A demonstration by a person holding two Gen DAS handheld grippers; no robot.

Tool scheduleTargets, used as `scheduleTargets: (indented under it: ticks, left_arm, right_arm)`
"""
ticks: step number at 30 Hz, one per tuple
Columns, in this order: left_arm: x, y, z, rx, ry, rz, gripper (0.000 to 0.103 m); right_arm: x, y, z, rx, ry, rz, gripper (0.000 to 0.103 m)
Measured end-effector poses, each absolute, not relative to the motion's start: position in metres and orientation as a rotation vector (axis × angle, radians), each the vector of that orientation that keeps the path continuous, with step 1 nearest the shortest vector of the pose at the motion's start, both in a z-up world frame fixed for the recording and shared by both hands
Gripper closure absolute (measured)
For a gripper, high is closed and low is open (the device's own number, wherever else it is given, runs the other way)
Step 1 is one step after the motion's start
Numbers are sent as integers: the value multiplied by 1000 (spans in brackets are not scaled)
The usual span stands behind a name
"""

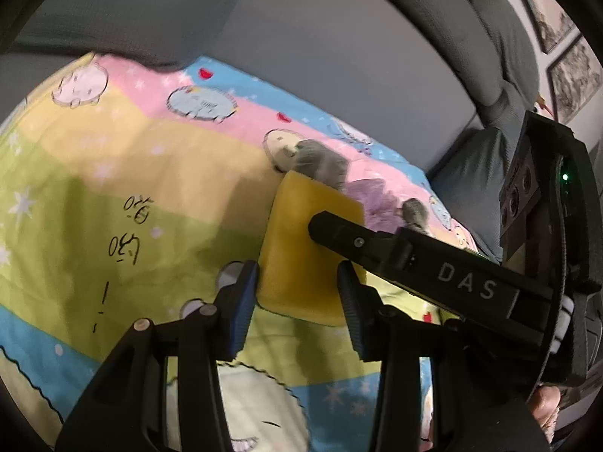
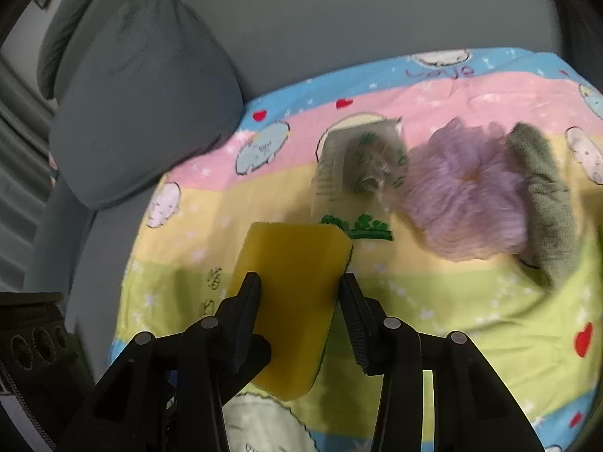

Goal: Organize objects
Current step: 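Grasp the second yellow sponge with the right tool and lift it, then carry the yellow sponge toward the white box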

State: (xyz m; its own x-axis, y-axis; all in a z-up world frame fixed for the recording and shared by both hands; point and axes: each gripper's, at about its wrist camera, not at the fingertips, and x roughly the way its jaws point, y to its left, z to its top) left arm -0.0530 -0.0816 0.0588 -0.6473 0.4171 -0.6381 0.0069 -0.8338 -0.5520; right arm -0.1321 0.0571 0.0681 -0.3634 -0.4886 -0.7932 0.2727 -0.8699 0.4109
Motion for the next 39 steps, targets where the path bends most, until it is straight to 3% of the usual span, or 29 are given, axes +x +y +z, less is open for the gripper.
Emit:
scheduleTargets:
  ticks: [17,39]
  left_arm:
    - [-11,1,135,-948,-607,2547,63]
    - [11,61,166,-866,-505,2494,63]
  right_arm:
    - [-73,145,150,1145,-383,-2427,57]
    - [-42,215,178,1025,-504,-2512,57]
